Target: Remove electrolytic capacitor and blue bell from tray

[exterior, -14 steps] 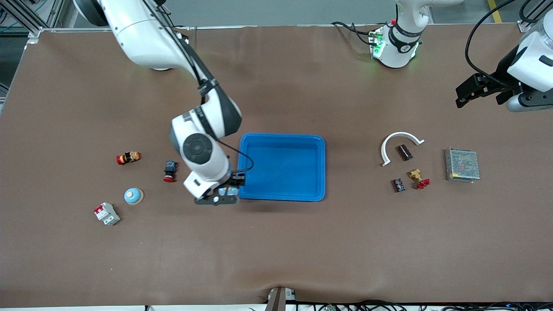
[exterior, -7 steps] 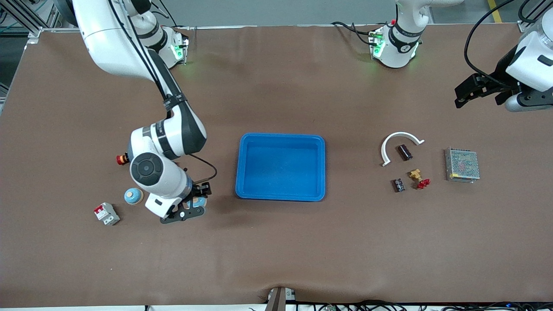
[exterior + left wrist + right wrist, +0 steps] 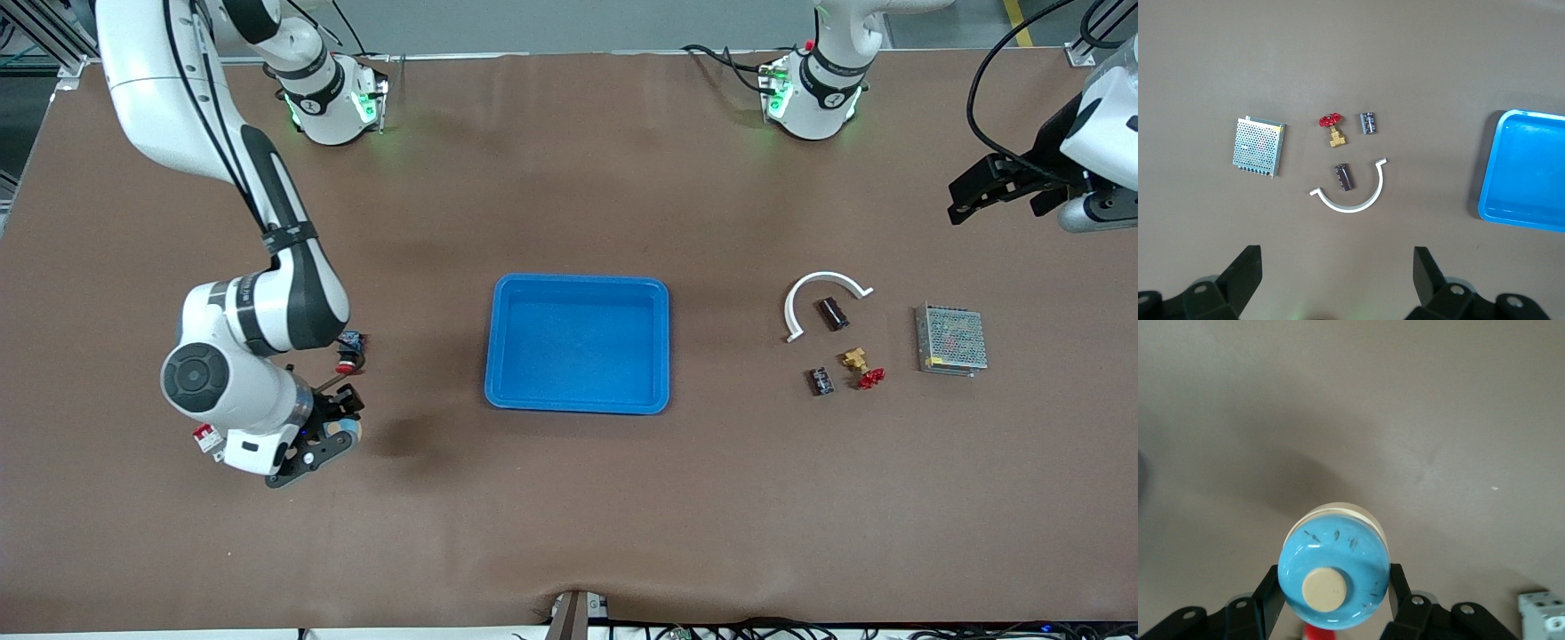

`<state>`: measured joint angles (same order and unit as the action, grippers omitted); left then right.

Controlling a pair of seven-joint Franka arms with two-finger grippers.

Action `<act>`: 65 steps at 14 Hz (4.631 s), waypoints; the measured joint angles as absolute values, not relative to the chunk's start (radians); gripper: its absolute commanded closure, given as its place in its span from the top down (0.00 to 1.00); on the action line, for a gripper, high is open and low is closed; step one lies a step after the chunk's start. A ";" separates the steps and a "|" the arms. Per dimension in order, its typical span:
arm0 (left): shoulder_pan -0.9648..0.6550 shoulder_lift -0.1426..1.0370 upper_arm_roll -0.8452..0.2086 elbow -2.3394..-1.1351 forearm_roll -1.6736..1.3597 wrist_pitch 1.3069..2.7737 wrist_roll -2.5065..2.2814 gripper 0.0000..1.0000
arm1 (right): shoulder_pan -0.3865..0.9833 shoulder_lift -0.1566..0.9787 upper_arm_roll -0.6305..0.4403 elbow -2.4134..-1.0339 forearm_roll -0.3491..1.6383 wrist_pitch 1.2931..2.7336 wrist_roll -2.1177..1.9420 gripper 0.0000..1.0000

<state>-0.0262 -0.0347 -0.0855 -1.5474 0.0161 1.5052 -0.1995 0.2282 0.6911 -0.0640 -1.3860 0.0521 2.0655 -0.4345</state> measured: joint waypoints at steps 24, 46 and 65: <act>-0.022 -0.034 -0.083 -1.548 0.001 1.505 -0.199 1.00 | 0.064 0.802 -0.059 -1.489 0.151 2.321 -1.175 0.54; -0.029 -0.022 -0.086 -1.544 0.001 1.511 -0.200 1.00 | 0.070 0.704 -0.049 -1.199 0.128 1.787 -0.546 1.00; -0.030 -0.020 -0.088 -1.542 0.001 1.511 -0.200 1.00 | -0.029 0.059 -0.060 -1.548 0.056 1.496 -0.182 1.00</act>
<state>-0.0299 -0.0199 -0.0880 -1.5420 0.0007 1.5106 -0.1995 -0.0286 0.0592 -0.0604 -1.5479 0.0558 1.4959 -0.1817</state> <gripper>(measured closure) 0.000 0.000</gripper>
